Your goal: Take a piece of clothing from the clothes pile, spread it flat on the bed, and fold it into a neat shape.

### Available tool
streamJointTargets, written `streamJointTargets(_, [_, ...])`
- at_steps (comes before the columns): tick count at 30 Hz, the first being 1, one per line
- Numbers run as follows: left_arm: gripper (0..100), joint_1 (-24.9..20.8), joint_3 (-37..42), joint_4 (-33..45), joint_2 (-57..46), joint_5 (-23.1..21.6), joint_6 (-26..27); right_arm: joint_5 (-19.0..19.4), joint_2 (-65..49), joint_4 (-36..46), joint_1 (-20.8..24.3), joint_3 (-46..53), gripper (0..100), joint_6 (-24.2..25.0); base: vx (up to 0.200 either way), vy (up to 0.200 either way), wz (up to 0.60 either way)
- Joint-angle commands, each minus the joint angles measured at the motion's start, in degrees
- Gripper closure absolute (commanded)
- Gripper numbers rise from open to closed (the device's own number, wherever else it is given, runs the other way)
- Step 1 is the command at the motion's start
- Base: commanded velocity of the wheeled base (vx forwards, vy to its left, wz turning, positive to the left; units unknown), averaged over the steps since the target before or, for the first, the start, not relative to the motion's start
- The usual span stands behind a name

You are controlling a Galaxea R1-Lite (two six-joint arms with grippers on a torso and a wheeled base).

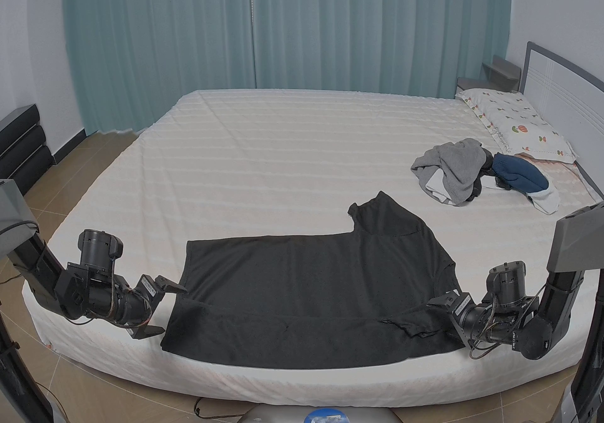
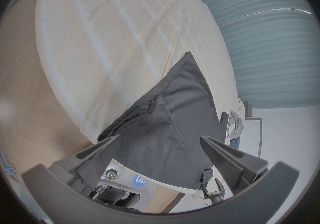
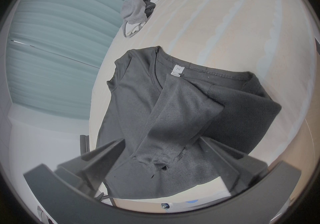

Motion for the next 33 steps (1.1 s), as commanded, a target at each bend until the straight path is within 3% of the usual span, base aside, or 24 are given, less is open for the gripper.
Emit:
streamJointTargets(1, [0,0.01,-0.01,-0.03,0.18,-0.01,-0.02,-0.12,-0.12,-1.95,0.25,2.17,100,-0.09,0.0,0.0,0.0])
streamJointTargets(19, [0,0.01,-0.01,-0.03,0.18,-0.01,-0.02,-1.61,-2.05,-6.7,1.05,7.0,100,-0.27,0.0,0.0,0.0])
streamJointTargets(20, [0,0.01,-0.01,-0.03,0.18,-0.01,-0.02,-1.61,-1.96,-6.7,1.05,7.0,0,-0.36,0.0,0.0,0.0])
streamJointTargets(33, [0,0.01,-0.01,-0.03,0.18,-0.01,0.16,-1.61,4.54,-9.77,-0.8,5.59,0,-0.71,0.0,0.0,0.0])
